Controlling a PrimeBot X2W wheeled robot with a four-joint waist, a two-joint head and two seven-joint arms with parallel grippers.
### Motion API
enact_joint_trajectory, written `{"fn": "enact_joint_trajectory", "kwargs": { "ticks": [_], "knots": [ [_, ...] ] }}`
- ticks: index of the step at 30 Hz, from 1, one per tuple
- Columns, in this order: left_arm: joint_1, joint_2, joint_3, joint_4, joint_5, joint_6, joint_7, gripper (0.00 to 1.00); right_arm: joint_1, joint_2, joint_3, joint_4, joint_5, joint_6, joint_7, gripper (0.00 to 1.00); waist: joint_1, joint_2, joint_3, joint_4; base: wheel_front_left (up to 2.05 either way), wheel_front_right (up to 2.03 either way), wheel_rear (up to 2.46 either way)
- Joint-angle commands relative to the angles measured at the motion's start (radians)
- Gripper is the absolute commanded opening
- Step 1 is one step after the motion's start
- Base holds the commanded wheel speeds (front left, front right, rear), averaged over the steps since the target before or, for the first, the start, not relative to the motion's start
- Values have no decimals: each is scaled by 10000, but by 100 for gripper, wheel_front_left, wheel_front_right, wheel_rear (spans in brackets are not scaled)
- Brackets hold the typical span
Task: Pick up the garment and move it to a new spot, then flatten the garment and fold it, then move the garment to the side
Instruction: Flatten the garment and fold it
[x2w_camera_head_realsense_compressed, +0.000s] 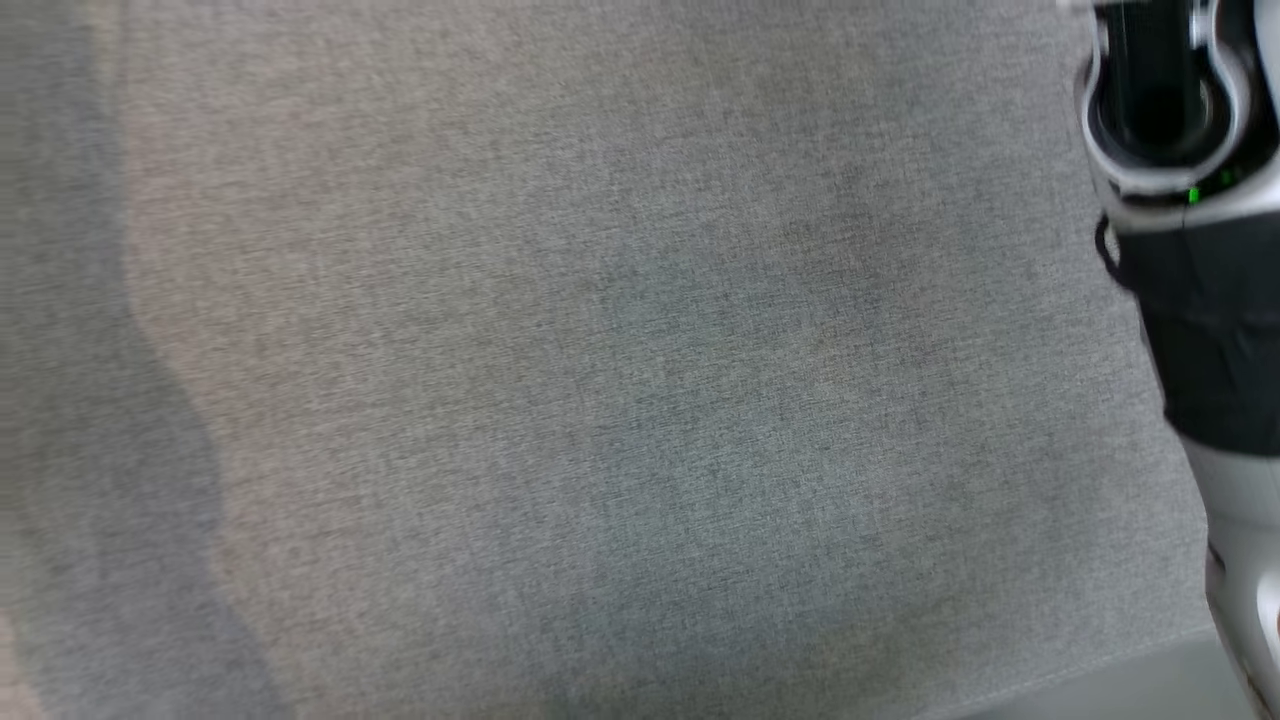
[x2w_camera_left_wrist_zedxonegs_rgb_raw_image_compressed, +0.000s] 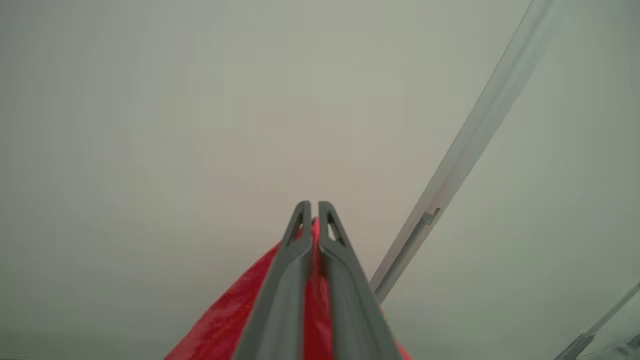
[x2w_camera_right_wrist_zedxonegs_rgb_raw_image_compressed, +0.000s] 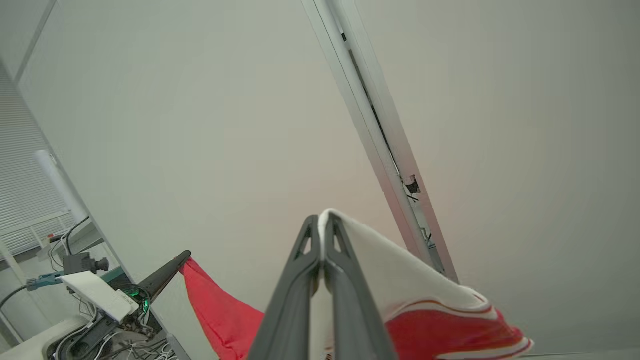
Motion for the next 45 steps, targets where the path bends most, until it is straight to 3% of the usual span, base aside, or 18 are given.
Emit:
{"fn": "enact_joint_trajectory", "kwargs": {
  "ticks": [1, 6, 14, 21, 28, 38, 45],
  "knots": [
    [216, 23, -33, -44, -85, -40, 56, 0, 221, -128, -22, -119, 46, 4, -71, 0, -1, 0, -167, 134, 0, 0, 0],
    [1366, -73, -349, -915, -904, -87, 409, 0, 1602, -654, -40, -975, 400, 4, -74, 0, -1, 0, -783, 482, 0, 0, 0],
    [5423, 228, -451, -3515, -2181, -93, -19, 0, 5003, -1533, -612, -2527, 868, 4, -75, 0, -1, 0, -2121, 1120, 0, 0, 0],
    [9291, 297, -542, -5660, -1976, 593, -643, 0, 8302, -1717, -1400, -3839, 1281, 4, -76, 0, -1, 0, -3152, 1480, 0, 0, 0],
    [11956, -280, -628, -6616, -1832, 1023, -989, 0, 10834, -1941, -1693, -4795, 1609, 4, -72, 0, -1, 0, -4121, 1739, 0, 0, 0],
    [14332, -929, -360, -7436, -1242, 1463, -1086, 0, 12995, -1926, -2319, -5151, 1651, 6, 25, 0, -1, 0, -5098, 1880, 0, 0, 0],
    [15421, -926, -325, -8131, -971, 1621, -1052, 0, 14043, -2062, -2379, -5688, 1652, 6, 294, 0, -1, 0, -5551, 1801, 0, 0, 0]
  ]
}}
